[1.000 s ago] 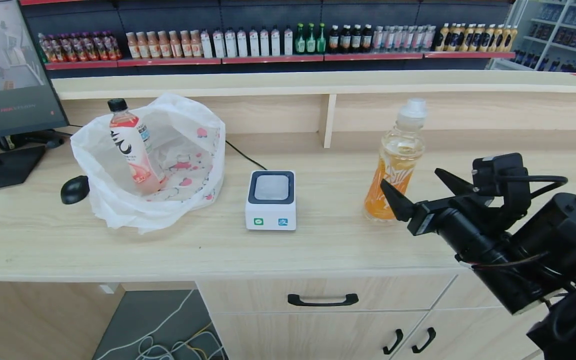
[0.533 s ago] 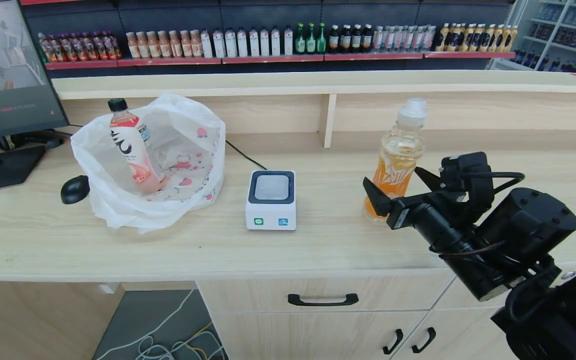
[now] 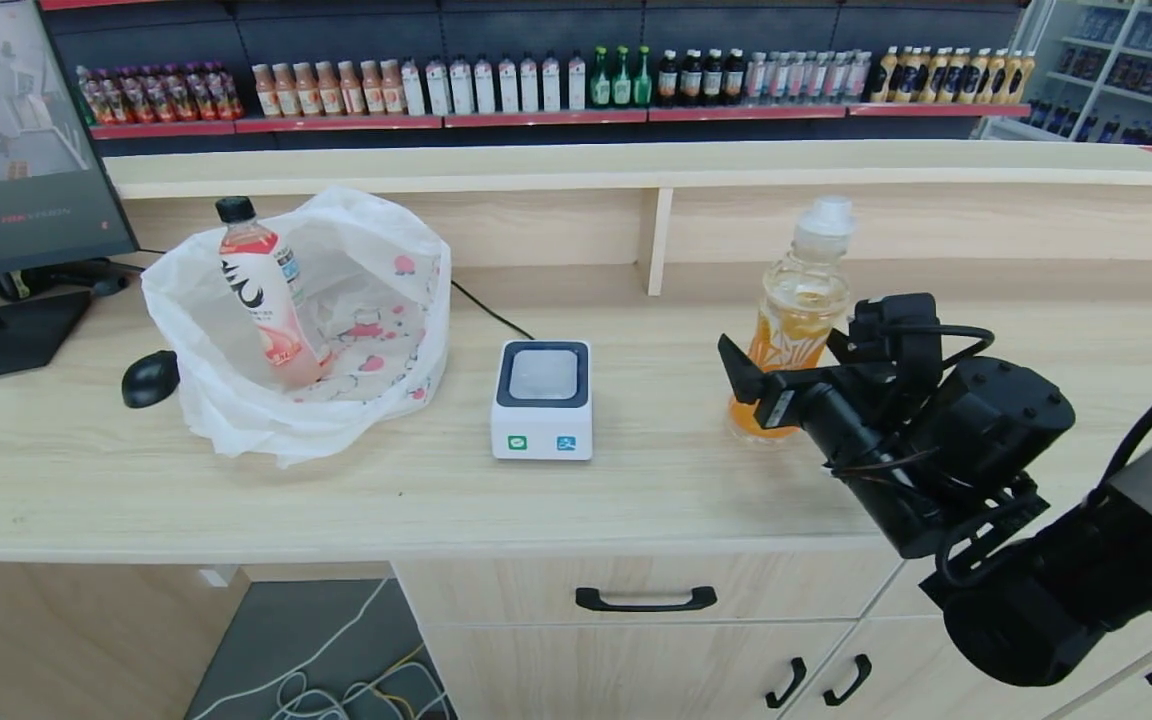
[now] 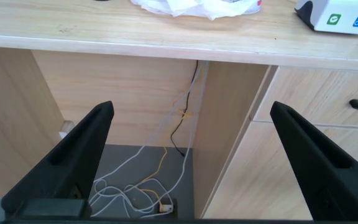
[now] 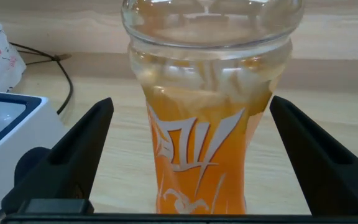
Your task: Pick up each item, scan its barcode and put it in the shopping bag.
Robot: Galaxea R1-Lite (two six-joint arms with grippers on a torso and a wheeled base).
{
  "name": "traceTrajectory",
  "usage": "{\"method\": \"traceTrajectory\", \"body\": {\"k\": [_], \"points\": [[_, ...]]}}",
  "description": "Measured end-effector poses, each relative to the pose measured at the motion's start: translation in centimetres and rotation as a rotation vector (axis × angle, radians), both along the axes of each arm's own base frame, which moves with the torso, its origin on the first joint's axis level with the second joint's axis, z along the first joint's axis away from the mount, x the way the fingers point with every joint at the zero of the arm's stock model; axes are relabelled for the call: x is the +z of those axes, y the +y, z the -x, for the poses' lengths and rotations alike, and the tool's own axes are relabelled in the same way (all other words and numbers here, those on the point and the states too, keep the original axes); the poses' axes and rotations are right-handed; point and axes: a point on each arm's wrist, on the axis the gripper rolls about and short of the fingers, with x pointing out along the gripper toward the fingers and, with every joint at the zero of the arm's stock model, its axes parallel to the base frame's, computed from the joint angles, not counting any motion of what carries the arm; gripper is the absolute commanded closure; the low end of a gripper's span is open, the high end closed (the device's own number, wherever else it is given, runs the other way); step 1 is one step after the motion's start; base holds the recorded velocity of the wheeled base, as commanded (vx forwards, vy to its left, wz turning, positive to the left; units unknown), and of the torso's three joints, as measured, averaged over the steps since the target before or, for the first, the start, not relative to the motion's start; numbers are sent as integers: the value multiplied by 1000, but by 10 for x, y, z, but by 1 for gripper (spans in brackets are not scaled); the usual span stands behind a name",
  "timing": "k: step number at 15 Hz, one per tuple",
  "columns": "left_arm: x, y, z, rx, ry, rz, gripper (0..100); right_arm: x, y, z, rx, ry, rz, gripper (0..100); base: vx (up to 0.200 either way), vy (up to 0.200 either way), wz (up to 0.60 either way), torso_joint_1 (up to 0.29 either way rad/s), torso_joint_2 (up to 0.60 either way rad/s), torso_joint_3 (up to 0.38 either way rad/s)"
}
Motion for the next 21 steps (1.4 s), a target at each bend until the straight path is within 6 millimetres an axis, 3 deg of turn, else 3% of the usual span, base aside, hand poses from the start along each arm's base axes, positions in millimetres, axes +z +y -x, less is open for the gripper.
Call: {"method": "traceTrajectory", "body": {"k": [11,12,21], "points": [[0,0,0,0,0,0,0,-7,3,-23,-45,-10,-20,0,0,0,0,0,0,0],[0,0,0,0,0,0,0,-6,4,-24,-44,-13,-22,100,0,0,0,0,0,0],[0,0,0,0,0,0,0,-9,4,-23,-47,-1,-29,100,0,0,0,0,0,0]]}}
